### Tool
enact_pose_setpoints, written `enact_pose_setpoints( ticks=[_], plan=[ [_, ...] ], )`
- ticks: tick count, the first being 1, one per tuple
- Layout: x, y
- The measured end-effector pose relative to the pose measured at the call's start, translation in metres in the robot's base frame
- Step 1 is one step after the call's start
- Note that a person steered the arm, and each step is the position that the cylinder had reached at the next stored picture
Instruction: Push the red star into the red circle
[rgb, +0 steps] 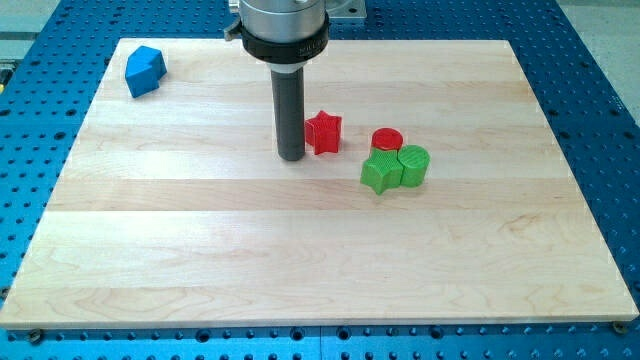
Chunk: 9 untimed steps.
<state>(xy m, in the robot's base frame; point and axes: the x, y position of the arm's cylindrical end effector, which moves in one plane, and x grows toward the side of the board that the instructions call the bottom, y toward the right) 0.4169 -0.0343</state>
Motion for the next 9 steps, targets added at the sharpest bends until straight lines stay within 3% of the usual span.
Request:
enact_pose_setpoints(
  ticks=[1,5,9],
  plan=[
    [-0.026,-0.014],
    [-0.041,0.029],
    [0.013,0.042]
  ],
)
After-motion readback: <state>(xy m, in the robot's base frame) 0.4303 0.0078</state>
